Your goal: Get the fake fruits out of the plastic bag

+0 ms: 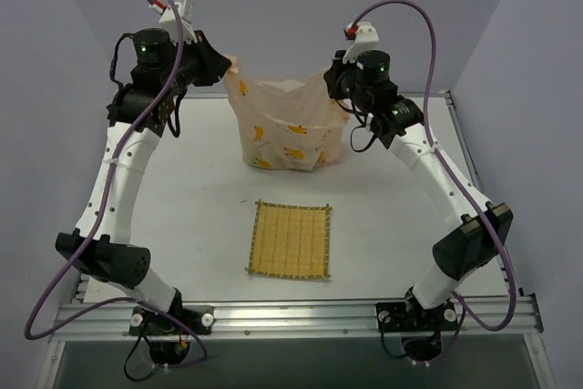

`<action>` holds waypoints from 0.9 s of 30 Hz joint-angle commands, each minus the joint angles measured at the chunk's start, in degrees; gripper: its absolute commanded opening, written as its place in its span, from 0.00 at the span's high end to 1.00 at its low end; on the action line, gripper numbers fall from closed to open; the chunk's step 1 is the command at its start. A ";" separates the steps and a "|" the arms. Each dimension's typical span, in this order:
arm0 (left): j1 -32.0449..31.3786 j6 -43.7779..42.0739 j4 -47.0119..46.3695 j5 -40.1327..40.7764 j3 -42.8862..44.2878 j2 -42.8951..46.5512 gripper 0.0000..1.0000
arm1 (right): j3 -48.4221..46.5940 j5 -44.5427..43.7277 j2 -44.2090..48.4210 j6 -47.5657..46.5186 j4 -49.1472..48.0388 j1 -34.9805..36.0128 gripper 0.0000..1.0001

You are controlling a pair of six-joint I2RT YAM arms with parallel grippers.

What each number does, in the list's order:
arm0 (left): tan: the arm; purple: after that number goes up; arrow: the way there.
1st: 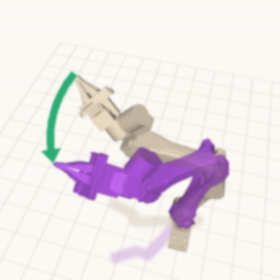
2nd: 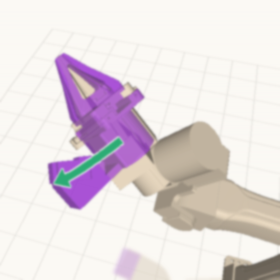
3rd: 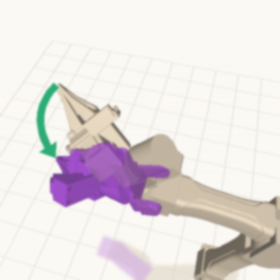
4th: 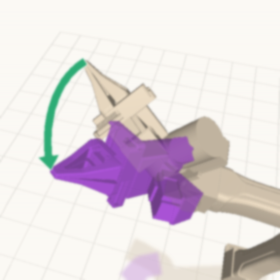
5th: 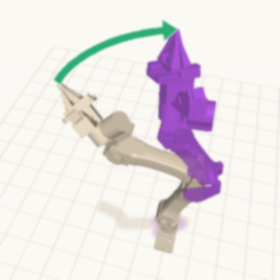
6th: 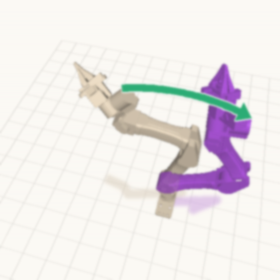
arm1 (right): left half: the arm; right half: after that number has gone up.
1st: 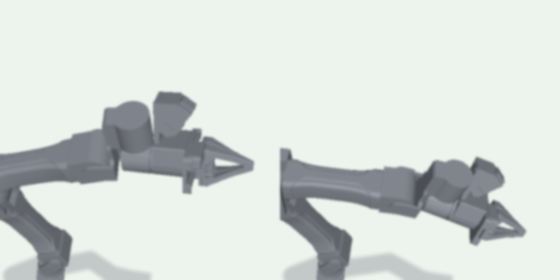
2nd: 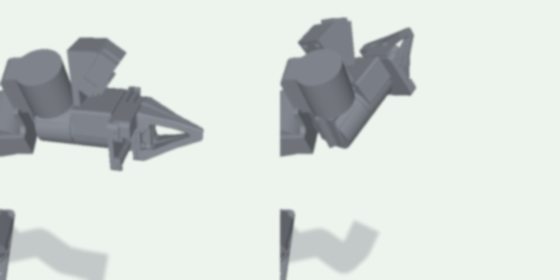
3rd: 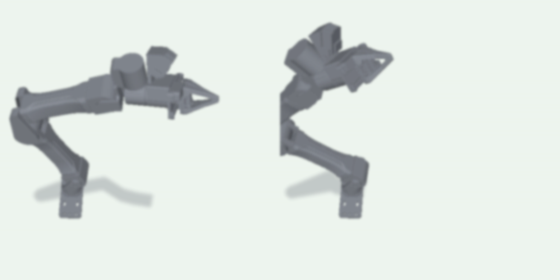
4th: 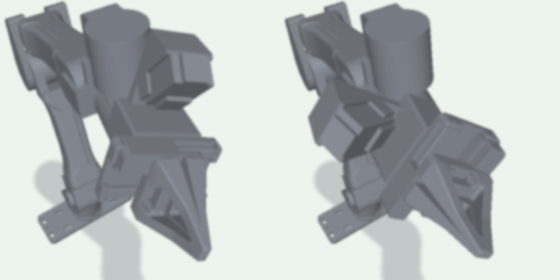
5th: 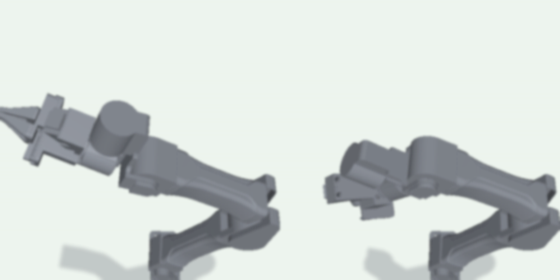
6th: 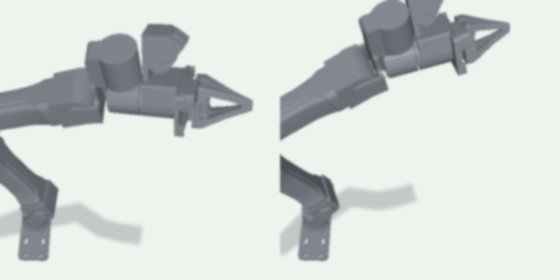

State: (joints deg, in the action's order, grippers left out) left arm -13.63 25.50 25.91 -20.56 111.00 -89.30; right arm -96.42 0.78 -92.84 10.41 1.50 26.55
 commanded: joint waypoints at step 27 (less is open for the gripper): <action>-0.61 11.42 -20.80 12.64 -46.56 11.34 0.98 | 35.42 -2.27 -1.62 6.46 -21.44 -3.87 1.00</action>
State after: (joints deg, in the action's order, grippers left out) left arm -13.34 33.74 12.14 -12.56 65.47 -79.11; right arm -61.58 0.78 -92.16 15.79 -12.08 23.24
